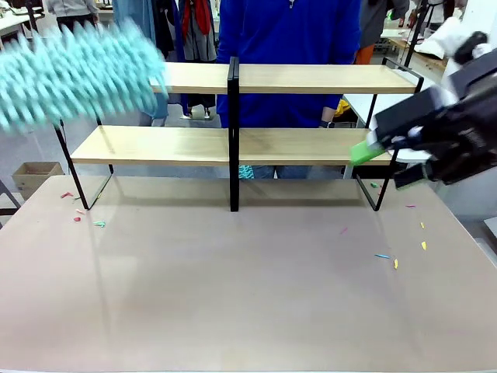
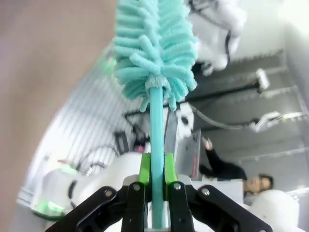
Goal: Clean the shelves.
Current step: Place the Duster on the table.
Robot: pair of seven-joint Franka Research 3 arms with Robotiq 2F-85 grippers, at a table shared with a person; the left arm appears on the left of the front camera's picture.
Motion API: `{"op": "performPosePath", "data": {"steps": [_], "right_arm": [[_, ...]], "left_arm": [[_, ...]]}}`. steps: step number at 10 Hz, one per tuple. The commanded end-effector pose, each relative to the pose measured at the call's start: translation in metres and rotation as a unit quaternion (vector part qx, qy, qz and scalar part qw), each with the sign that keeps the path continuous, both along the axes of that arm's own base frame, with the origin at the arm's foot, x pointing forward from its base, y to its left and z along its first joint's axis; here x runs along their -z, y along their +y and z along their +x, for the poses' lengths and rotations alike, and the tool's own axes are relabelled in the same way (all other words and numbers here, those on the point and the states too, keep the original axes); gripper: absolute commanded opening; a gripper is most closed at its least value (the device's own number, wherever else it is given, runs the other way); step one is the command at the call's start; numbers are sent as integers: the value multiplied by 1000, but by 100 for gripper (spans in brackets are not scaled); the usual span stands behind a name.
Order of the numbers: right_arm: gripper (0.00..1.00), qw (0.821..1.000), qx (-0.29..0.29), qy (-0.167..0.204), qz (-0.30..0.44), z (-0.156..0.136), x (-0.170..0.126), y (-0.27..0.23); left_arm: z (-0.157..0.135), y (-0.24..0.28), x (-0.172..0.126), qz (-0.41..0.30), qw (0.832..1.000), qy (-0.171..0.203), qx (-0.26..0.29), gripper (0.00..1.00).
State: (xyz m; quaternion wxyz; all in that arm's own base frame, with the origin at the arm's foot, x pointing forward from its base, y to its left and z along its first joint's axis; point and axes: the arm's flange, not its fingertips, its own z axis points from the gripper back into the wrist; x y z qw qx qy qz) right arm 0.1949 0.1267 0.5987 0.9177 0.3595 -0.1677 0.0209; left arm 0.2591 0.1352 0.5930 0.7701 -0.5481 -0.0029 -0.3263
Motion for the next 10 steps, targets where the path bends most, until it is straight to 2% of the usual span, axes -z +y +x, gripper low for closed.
{"op": "performPosePath", "data": {"steps": [1,2,3,6,7,8,9,10], "right_arm": [[100,969,97,176,146,-33,124,-71],[100,974,154,149,78,-40,143,-66],[100,996,6,66,58,6,4,-34],[100,996,6,66,58,6,4,-34],[100,994,26,85,57,6,10,-41],[100,986,16,140,85,33,41,-49],[100,979,-23,160,122,50,76,-58],[100,976,-26,162,145,65,107,-69]], "left_arm": [[-15,-5,27,-6,995,35,90,13],[-7,-28,53,-1,998,52,26,13],[-1,-17,24,12,998,25,48,13],[-1,-17,24,12,998,25,48,13],[-2,-24,37,14,998,32,50,13],[19,-35,52,5,994,36,104,13],[39,-45,69,5,990,31,140,13],[58,-56,86,10,993,25,114,13]]}}
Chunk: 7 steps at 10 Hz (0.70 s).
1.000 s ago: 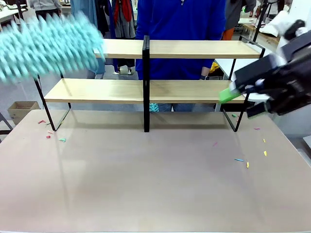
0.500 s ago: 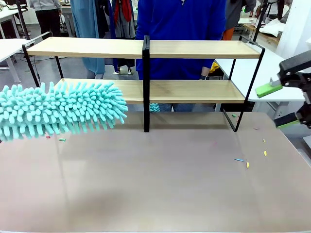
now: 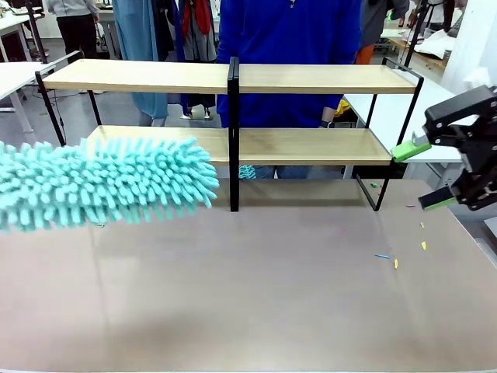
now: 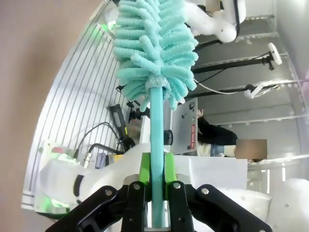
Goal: Clean the shelves.
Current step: Place the Duster on the table.
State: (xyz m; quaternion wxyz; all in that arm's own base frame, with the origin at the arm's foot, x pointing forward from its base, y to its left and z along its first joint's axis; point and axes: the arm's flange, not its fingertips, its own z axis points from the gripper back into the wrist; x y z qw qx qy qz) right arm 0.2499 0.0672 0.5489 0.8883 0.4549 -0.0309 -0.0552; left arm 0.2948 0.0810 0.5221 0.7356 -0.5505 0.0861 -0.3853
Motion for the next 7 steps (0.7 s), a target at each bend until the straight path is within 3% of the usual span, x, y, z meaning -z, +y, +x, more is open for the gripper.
{"op": "performPosePath", "data": {"steps": [1,2,3,4,5,6,7], "right_arm": [[100,998,-13,29,56,25,95,-19],[100,997,11,55,50,33,125,-22],[100,996,26,56,70,35,143,-20],[100,993,84,61,54,35,150,-17],[100,997,11,65,49,69,92,-39],[100,997,11,65,49,69,92,-39],[100,997,11,65,49,69,92,-39]], "left_arm": [[37,-12,34,-8,1000,-9,21,13],[48,-18,47,11,1000,3,-4,13],[57,-21,59,31,999,1,-23,13],[67,-21,72,51,997,-20,-57,13],[77,-15,90,79,995,-30,-49,13],[80,-10,103,102,993,-53,-25,13],[82,-9,113,106,993,-50,-5,13]]}}
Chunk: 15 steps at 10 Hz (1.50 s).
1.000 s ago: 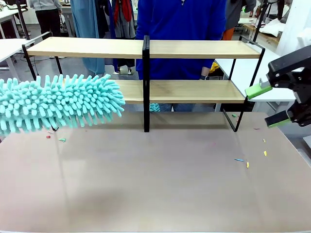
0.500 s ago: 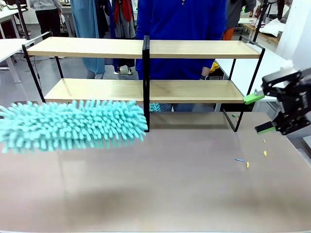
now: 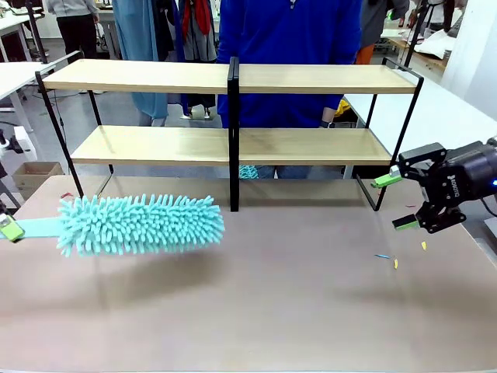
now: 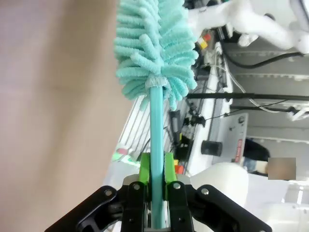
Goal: Clean the shelves.
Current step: Place the Duster on the table.
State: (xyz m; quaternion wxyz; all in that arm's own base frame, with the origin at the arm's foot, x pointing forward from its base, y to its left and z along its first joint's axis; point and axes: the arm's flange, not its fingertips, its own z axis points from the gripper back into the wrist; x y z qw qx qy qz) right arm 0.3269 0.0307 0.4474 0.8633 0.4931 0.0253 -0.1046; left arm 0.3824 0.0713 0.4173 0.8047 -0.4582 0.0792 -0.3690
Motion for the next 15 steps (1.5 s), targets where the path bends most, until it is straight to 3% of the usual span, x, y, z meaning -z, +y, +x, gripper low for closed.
{"op": "performPosePath", "data": {"steps": [1,4,5,6,7,8,10,11,12,13,14,15], "right_arm": [[100,1000,-7,-5,-1,-8,-10,-2],[100,1000,-7,-5,-1,-8,-10,-2],[100,1000,-7,-5,-1,-8,-10,-2],[100,1000,-7,-5,-1,-8,-10,-2],[100,1000,-6,-10,2,-8,-11,-1],[100,1000,-6,-8,5,-8,-14,-2],[100,998,32,-15,56,-8,-20,-7],[100,993,53,-13,105,-8,-28,-12],[100,987,68,-7,144,-10,-37,-18],[100,983,77,0,169,-15,-50,-24],[100,980,79,-11,180,-22,-67,-29],[100,979,81,-33,183,-30,-82,-33]], "left_arm": [[-4,0,16,6,999,-10,39,13],[-2,1,18,23,999,-24,18,13],[0,1,18,33,999,-16,18,21],[3,7,17,62,998,-21,16,71],[5,18,8,74,996,-46,-9,79],[9,33,-5,94,991,-79,-55,100],[11,67,-39,2,976,-111,-188,100],[10,77,-52,-69,956,-107,-266,100],[8,76,-55,-92,942,-66,-317,100],[7,74,-57,-114,932,7,-343,100],[5,73,-63,-176,910,78,-367,100],[2,74,-69,-208,901,87,-371,100]]}}
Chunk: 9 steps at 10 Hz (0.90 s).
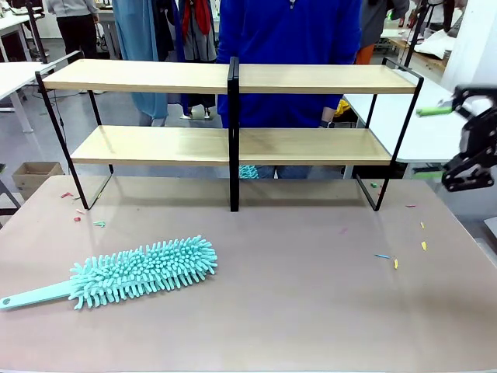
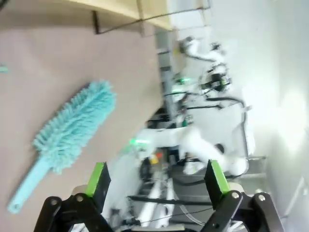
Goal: Clean the shelves.
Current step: Place the Duster on the table.
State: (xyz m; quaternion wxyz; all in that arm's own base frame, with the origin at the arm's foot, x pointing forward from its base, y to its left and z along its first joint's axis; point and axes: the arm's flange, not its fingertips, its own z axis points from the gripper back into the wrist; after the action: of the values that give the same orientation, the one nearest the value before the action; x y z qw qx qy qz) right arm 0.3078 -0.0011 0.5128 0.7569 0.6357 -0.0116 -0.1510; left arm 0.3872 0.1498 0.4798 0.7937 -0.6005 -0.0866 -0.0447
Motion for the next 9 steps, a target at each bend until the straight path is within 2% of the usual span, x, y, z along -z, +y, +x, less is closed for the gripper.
{"op": "performPosePath", "data": {"steps": [1,2,9], "right_arm": [[100,1000,-8,11,-16,7,16,5],[100,1000,-8,11,-16,7,16,5],[100,1000,-8,11,-16,7,16,5]], "left_arm": [[-5,-7,-7,-58,998,23,-20,100],[0,0,0,0,1000,0,0,100],[0,0,0,0,1000,0,0,100]]}}
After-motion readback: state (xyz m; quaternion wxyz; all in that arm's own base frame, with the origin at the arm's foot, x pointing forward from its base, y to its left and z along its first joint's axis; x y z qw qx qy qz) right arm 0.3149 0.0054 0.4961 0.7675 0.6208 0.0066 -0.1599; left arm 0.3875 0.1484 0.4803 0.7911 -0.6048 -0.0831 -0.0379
